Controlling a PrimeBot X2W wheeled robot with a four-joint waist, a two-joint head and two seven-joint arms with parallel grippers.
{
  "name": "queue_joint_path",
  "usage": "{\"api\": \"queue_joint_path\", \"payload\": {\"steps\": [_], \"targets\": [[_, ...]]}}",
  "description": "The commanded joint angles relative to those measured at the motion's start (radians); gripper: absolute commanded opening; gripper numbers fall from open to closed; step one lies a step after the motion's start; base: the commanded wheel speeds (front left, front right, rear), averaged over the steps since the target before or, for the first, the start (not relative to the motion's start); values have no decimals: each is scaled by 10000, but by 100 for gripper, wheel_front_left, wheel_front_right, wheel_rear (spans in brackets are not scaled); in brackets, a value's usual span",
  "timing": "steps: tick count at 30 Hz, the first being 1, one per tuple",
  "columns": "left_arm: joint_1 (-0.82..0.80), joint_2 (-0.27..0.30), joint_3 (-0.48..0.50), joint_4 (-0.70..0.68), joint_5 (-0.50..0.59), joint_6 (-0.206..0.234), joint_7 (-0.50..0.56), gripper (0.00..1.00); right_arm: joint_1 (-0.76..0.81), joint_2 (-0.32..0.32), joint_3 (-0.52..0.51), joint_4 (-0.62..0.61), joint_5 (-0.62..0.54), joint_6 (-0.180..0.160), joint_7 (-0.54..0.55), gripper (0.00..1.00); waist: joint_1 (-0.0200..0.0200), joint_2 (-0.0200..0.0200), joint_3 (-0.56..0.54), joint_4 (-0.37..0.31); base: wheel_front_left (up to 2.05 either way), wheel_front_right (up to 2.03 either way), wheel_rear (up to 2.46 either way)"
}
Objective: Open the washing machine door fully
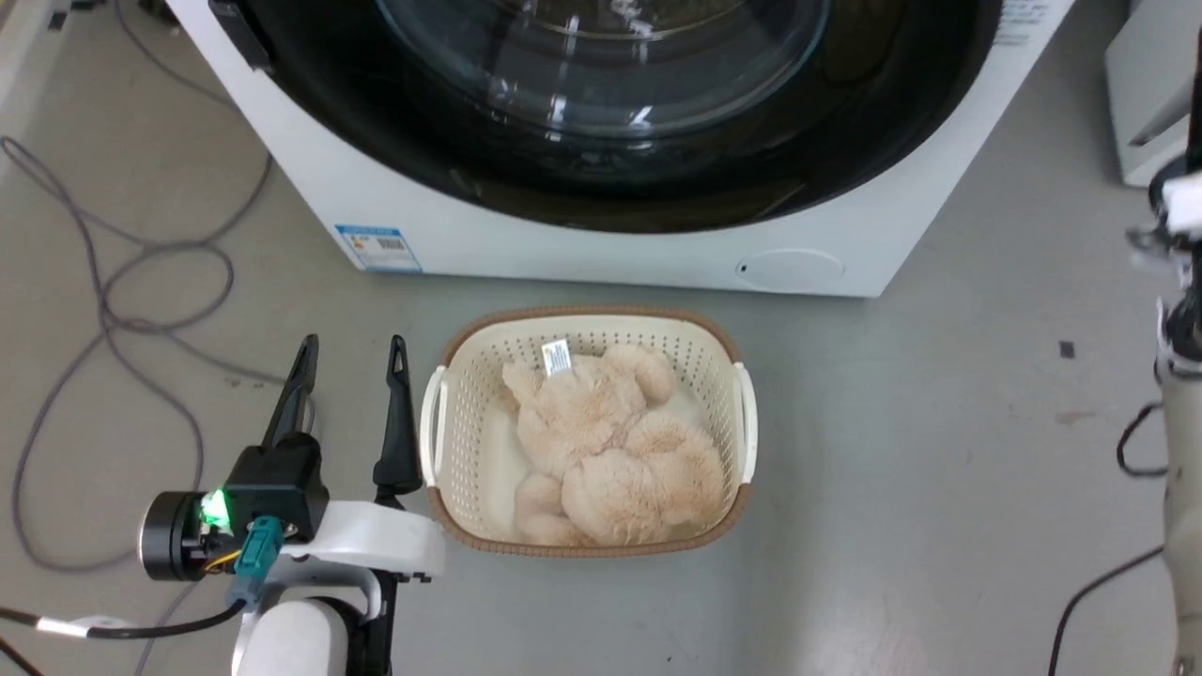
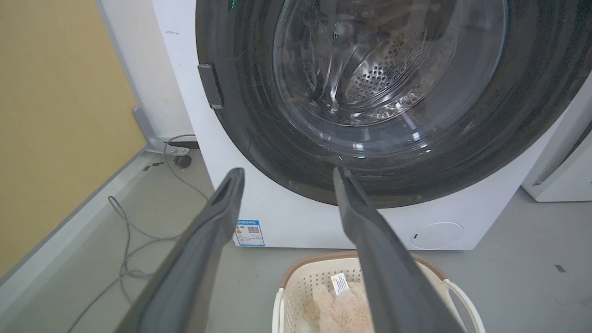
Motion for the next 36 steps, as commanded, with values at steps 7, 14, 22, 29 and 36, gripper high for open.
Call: {"api": "queue_joint_path", "payload": {"steps": [7,14,22,29,36], "targets": [[-467,7,-125,-76,-127,154,-238,100,-1572,-357,377,1027,610,7,-146,0,-1,0,562,280,0,0,0],[-688,8,-195,-101,-150,254,-385,100,-2613,-486,802,1783,959,7,-150,0,-1,0,947,419,0,0,0],[-922,8,-226,-98,-179,330,-552,100,-3597,-592,1344,2448,1427,8,135,0,-1,0,1313,544,0,0,0],[-1070,8,-263,-62,-201,380,-698,100,-4082,-738,1903,2856,1923,8,778,0,-1,0,1510,613,0,0,0],[-1257,8,-344,-36,-241,449,-844,100,-4597,-976,2511,3311,2452,9,1603,0,-1,0,1728,708,0,0,0]]}}
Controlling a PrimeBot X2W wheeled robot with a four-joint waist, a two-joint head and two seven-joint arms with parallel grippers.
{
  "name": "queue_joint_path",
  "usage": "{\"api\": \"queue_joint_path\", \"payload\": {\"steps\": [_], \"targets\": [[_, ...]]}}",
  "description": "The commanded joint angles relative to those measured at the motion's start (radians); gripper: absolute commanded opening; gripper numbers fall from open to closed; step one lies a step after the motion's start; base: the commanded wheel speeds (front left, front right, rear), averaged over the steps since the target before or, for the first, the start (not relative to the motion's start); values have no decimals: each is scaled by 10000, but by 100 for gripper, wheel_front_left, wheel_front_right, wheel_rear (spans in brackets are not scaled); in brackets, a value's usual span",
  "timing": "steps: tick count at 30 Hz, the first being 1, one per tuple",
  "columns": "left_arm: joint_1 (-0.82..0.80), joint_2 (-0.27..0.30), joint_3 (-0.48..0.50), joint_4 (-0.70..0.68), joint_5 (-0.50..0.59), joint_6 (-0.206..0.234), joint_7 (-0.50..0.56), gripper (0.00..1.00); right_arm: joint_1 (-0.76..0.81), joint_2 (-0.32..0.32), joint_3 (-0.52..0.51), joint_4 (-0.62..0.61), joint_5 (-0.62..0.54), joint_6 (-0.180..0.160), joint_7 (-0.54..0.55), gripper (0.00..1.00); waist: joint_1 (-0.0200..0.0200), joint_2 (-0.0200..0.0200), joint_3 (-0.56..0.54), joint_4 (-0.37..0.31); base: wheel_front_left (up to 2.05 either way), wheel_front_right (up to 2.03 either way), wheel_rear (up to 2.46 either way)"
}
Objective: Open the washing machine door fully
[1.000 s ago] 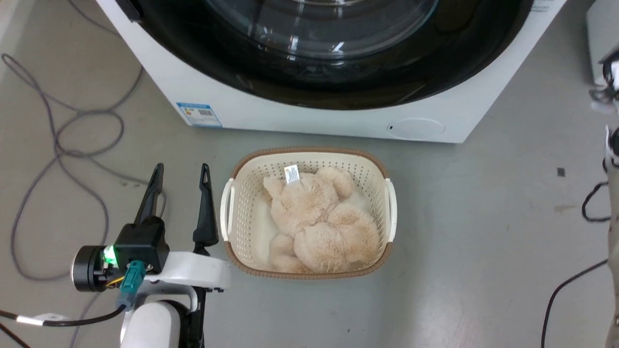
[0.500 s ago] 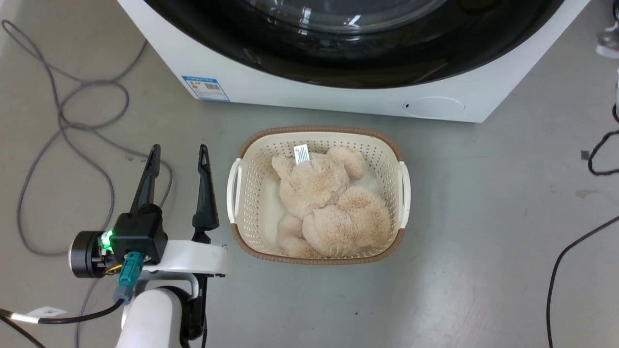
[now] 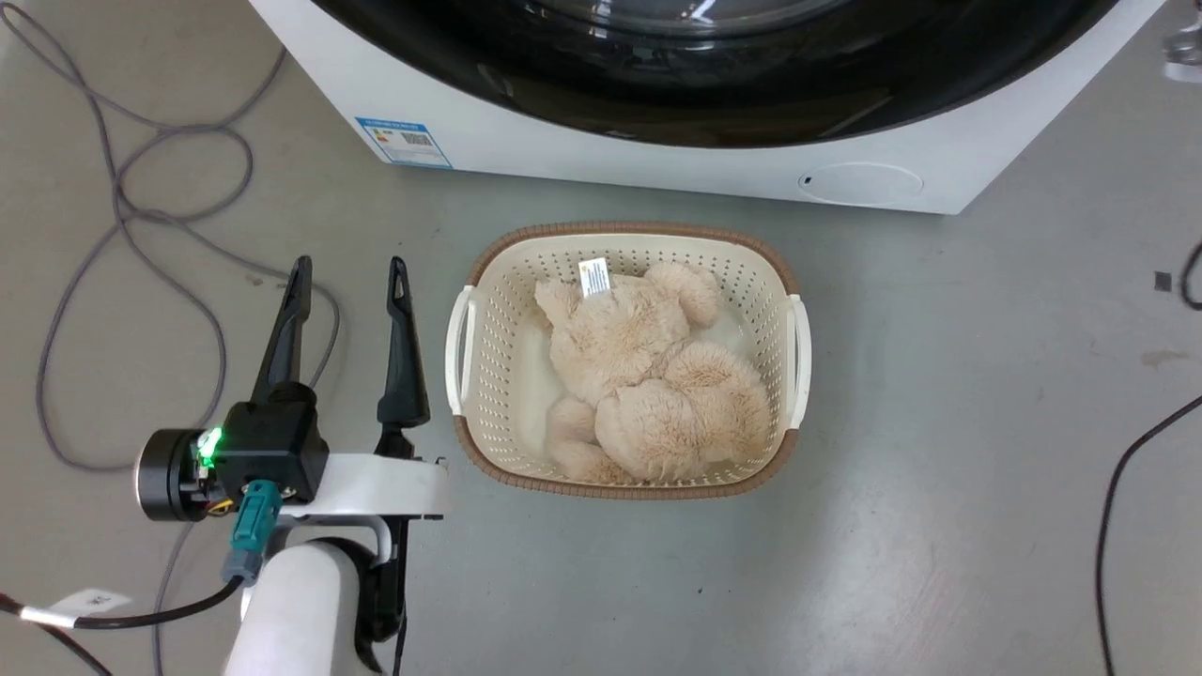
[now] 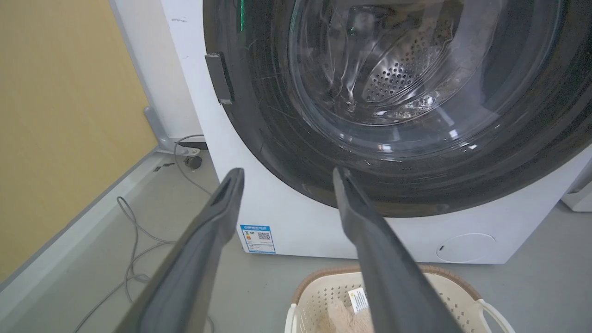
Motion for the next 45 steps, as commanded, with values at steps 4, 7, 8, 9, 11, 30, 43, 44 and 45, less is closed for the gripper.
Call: {"api": "queue_joint_path", "payload": {"steps": [4,7,8,9,11,30,43,44,45], "targets": [[-306,6,-53,37,-73,164,-186,100,-676,-176,352,288,773,5,681,0,0,0,84,100,0,0,0],[-336,6,-52,87,-85,190,-249,100,-714,-328,609,409,1125,5,1252,0,0,0,75,133,0,0,0],[-342,6,-46,106,-85,200,-269,100,-720,-360,682,441,1274,5,1466,0,0,0,61,136,0,0,0],[-344,6,-37,124,-82,208,-290,100,-726,-387,743,462,1441,5,1683,0,0,0,43,134,0,0,0],[-343,6,-15,158,-75,212,-332,100,-738,-460,876,497,1747,6,2077,0,0,0,4,123,0,0,0],[214,6,234,446,57,106,-456,100,816,-837,1949,-258,2749,6,3636,0,0,0,-1137,-288,0,0,0],[652,6,248,616,98,-9,-456,100,3039,-881,2585,-2139,3308,6,4352,0,0,0,-1869,-352,0,0,0],[679,6,239,626,103,-12,-456,100,3216,-888,2584,-2335,3417,6,4424,0,0,0,-1921,-354,0,0,0],[712,6,231,638,107,-17,-456,100,3401,-908,2600,-2525,3484,6,4470,0,0,0,-1987,-358,0,0,0]]}}
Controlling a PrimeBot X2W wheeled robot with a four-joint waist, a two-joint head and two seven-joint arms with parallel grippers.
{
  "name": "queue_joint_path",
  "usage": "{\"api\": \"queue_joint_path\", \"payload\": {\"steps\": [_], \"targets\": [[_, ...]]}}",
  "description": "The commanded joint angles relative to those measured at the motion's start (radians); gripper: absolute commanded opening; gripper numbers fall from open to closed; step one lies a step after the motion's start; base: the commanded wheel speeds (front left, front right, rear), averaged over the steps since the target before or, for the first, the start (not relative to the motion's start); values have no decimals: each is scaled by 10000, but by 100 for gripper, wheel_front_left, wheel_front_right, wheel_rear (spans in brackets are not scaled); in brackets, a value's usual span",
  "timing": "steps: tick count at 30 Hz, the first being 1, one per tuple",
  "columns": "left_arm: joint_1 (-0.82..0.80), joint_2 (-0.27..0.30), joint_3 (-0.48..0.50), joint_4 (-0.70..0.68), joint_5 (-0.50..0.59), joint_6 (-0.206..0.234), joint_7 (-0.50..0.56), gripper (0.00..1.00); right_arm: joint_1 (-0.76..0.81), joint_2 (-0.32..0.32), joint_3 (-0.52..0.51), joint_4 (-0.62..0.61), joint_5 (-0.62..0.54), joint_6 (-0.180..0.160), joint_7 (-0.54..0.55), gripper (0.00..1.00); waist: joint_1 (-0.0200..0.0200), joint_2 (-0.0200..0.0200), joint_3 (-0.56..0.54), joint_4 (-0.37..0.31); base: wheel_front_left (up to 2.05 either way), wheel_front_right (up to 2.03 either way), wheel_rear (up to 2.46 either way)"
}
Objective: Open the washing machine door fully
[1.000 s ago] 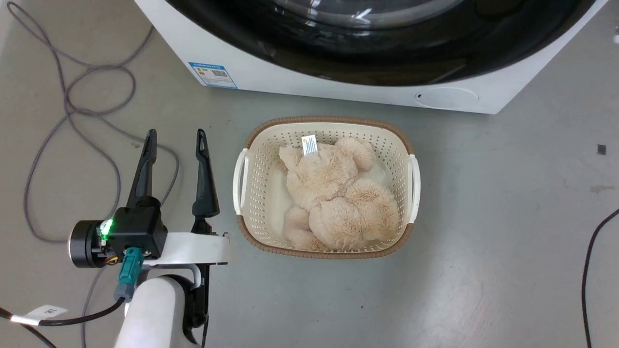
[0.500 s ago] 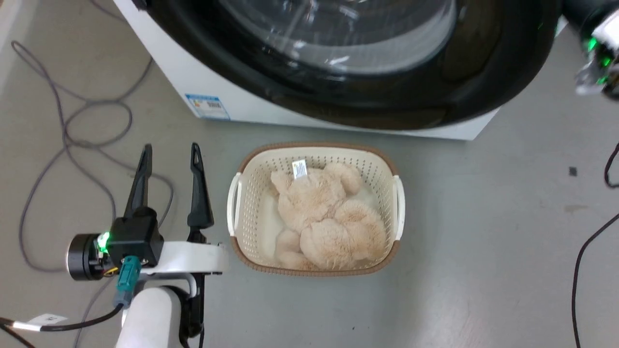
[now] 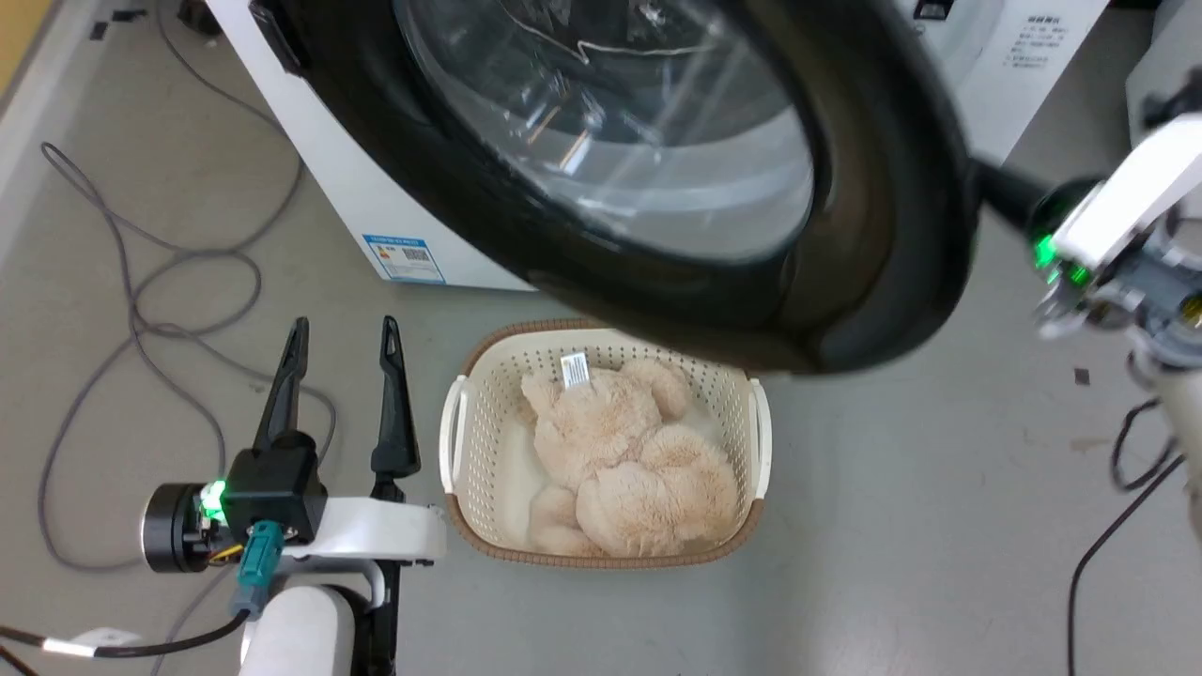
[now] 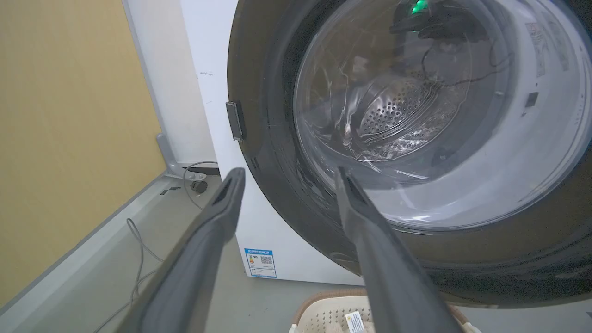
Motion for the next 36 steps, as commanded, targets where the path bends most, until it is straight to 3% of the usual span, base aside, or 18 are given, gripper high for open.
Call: {"api": "queue_joint_path", "payload": {"steps": [1,12,21,36], "targets": [[149,10,-18,32,72,-15,-55,100,403,95,146,-284,64,12,102,0,0,-1,-137,4,0,0,0],[640,10,-197,227,156,-77,-55,100,2972,109,429,-2907,490,12,-117,0,0,-1,-794,85,0,0,0],[931,12,-285,379,200,-97,-55,100,4291,197,1153,-4887,59,12,-406,0,0,-1,-1084,71,0,0,0],[1173,12,-337,537,212,-69,-55,100,5731,775,2584,-6026,-63,12,-986,0,0,-1,-1398,-12,0,0,0]]}}
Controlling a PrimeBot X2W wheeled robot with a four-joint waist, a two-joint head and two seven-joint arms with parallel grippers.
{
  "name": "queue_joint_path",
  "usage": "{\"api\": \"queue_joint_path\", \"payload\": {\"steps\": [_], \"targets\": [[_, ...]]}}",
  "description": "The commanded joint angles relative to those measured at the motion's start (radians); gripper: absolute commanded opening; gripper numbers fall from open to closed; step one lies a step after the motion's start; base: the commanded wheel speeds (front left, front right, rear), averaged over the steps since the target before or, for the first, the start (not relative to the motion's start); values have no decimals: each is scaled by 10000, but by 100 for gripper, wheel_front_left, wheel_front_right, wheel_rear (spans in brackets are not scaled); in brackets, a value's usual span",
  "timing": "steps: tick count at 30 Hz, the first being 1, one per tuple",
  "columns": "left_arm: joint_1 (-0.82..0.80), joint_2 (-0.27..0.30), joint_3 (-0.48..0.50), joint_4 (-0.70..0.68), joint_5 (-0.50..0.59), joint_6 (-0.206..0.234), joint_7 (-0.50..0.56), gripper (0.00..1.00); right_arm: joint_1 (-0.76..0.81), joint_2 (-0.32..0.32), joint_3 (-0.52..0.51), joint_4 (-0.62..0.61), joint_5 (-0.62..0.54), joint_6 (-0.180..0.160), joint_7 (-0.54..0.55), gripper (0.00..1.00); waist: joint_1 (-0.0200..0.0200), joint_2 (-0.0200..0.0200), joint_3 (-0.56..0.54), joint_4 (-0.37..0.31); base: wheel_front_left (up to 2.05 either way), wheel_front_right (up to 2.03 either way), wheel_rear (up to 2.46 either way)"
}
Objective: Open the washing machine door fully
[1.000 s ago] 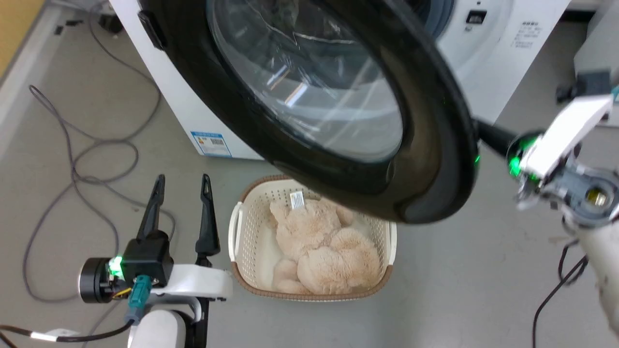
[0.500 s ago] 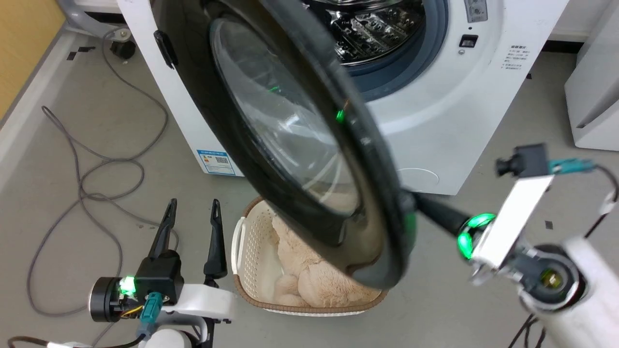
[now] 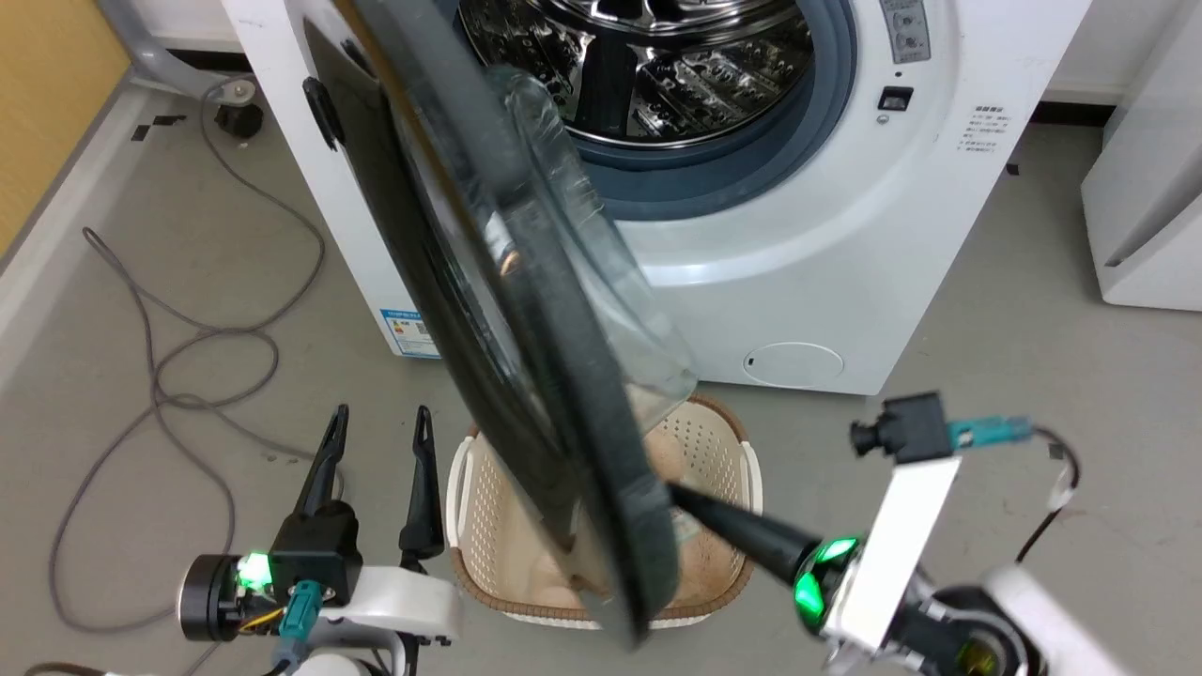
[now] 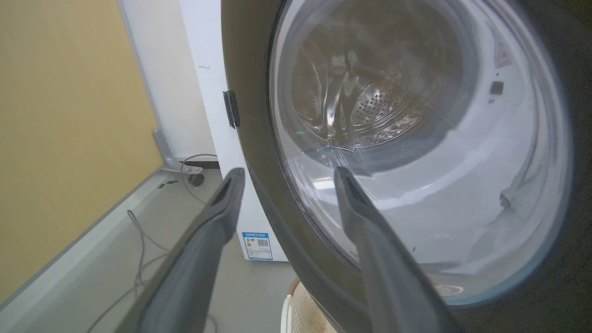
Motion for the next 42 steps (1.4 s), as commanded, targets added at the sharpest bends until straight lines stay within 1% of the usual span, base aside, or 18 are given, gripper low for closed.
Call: {"api": "queue_joint_path", "payload": {"steps": [1,4,6,11,12,13,17,20,22,23,24,26,27,29,31,33,35,42], "targets": [[149,12,-15,42,42,28,-55,100,318,122,232,-66,50,10,-41,0,1,0,-47,-31,0,0,0],[211,12,-1,61,28,42,-55,100,433,154,426,-156,-42,10,-229,0,1,0,-106,-93,0,0,0],[243,12,10,65,21,49,-55,100,461,158,247,-206,-98,10,-676,0,1,0,-128,-129,0,0,0],[307,13,81,96,-2,39,-55,100,455,-116,-706,-146,-915,10,-2772,0,1,0,-246,-193,0,0,0],[307,13,81,96,-2,39,-55,100,455,-116,-706,-146,-915,10,-2772,0,1,0,-246,-193,0,0,0],[322,13,93,100,-2,36,-55,100,490,-143,-974,-95,-1099,10,-3364,0,1,0,-279,-198,0,0,0],[425,39,183,112,-6,46,-55,100,647,-471,-1706,192,-2296,10,-5648,0,1,0,-462,-262,0,0,0],[544,63,271,100,-12,66,-55,100,766,-860,-2083,761,-4008,10,-6515,0,1,0,-598,-343,0,0,0],[616,88,334,94,-21,66,-55,100,902,-691,-2750,1064,-5206,10,-6661,0,1,0,-664,-400,0,0,0],[647,97,368,82,-25,72,-55,100,936,-507,-3374,1044,-6020,10,-6674,0,1,0,-681,-436,0,0,0],[697,104,425,49,-29,80,-55,100,1162,-50,-4496,732,-7937,10,-6680,0,1,0,-700,-493,0,0,0],[726,106,476,22,-32,87,-55,100,1508,339,-5242,237,-10213,10,-6683,0,1,0,-697,-541,0,0,0],[726,106,476,22,-32,87,-55,100,1508,339,-5242,237,-10213,10,-6683,0,1,0,-697,-541,0,0,0],[752,105,523,9,-37,96,-55,100,1897,1066,-5834,-117,-11351,10,-6684,0,1,0,-706,-592,0,0,0],[777,103,549,5,-42,92,-55,100,2245,1321,-6060,-425,-12504,10,-6685,0,1,0,-717,-627,0,0,0],[804,100,572,7,-44,89,-55,100,2555,1739,-6279,-572,-13041,10,-6685,0,1,0,-744,-665,0,0,0],[826,97,581,15,-45,77,-55,100,2846,1915,-6372,-712,-13537,10,-6686,0,1,0,-761,-683,0,0,0],[868,82,573,56,-51,45,-55,100,3659,2426,-6338,-714,-13926,10,-6686,0,1,0,-863,-704,0,0,0]]}}
